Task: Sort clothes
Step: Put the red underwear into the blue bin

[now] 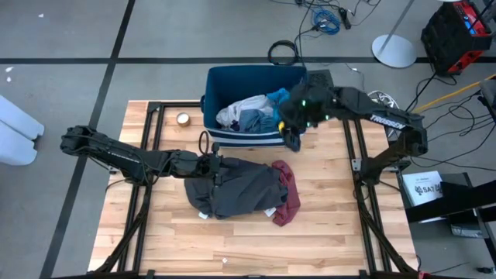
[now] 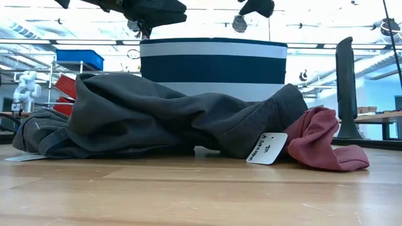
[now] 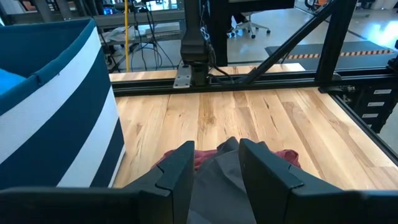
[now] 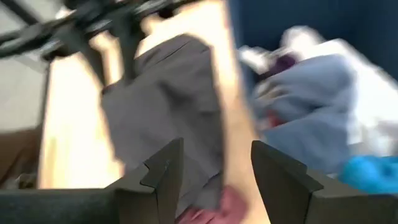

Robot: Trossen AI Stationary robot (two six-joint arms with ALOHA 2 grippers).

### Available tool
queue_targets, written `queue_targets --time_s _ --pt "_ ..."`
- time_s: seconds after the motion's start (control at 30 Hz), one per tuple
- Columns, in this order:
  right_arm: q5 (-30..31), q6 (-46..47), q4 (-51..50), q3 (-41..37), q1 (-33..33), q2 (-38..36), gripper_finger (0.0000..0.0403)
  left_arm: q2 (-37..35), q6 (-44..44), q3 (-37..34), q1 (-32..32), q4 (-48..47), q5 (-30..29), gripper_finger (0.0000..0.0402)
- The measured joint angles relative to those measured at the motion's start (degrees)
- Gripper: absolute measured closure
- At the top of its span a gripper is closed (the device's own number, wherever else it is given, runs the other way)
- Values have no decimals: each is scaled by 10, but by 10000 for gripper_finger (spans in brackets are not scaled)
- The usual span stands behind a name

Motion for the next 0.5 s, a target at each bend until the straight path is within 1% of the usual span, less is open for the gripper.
queue_targets --time_s 0.1,0.23,0.37,0.43,0.5 --pt "14 20 -14 -5 53 0 229 0 0 0 0 0 0 265" --pt "99 56 -18 -47 120 -3 229 0 -1 0 0 0 0 265" --pt "168 99 17 -133 163 -7 229 0 -1 0 -3 0 0 265" --pt "183 129 52 -187 175 -7 229 0 -1 0 -5 0 0 265" --pt "185 162 96 -246 181 -7 229 0 -1 0 -5 0 0 265"
